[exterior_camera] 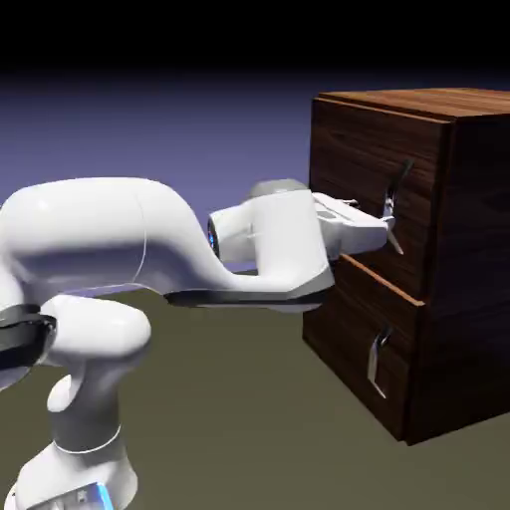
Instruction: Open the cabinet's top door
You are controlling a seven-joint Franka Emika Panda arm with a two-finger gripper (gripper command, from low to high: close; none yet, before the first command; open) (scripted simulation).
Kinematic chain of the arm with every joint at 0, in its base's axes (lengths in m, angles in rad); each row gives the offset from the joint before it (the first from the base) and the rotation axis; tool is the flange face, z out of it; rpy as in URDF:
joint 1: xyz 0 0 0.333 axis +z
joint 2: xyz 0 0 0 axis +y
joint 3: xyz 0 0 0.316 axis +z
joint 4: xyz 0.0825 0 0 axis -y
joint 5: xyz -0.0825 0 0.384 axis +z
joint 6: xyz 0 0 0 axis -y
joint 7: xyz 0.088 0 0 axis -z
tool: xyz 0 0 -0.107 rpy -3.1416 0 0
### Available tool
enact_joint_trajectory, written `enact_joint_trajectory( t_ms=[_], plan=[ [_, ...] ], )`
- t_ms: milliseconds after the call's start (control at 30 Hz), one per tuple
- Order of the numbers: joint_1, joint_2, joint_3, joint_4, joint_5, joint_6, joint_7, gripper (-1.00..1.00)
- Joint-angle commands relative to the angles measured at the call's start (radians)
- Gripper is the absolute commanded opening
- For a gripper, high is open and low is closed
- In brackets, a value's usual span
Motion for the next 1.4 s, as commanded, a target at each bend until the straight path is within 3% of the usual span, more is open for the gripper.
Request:
enact_joint_trajectory(
  t_ms=[0, 33, 67, 600, 967, 1367],
  plan=[
    [0.036, 0.015, -0.022, 0.027, -0.006, -0.006, 0.006, 0.0],
    [0.069, 0.029, -0.042, 0.052, -0.012, -0.011, 0.01, 0.0],
    [0.069, 0.029, -0.042, 0.052, -0.012, -0.011, 0.01, -1.0],
    [-0.442, 0.031, 0.472, -0.316, 0.37, -0.254, 0.008, -1.0],
    [-0.737, -0.03, 0.87, -0.445, 0.69, -0.285, 0.013, -1.0],
    [-0.723, -0.182, 1.212, -0.553, 1.21, -0.526, -0.17, -1.0]
  ],
)
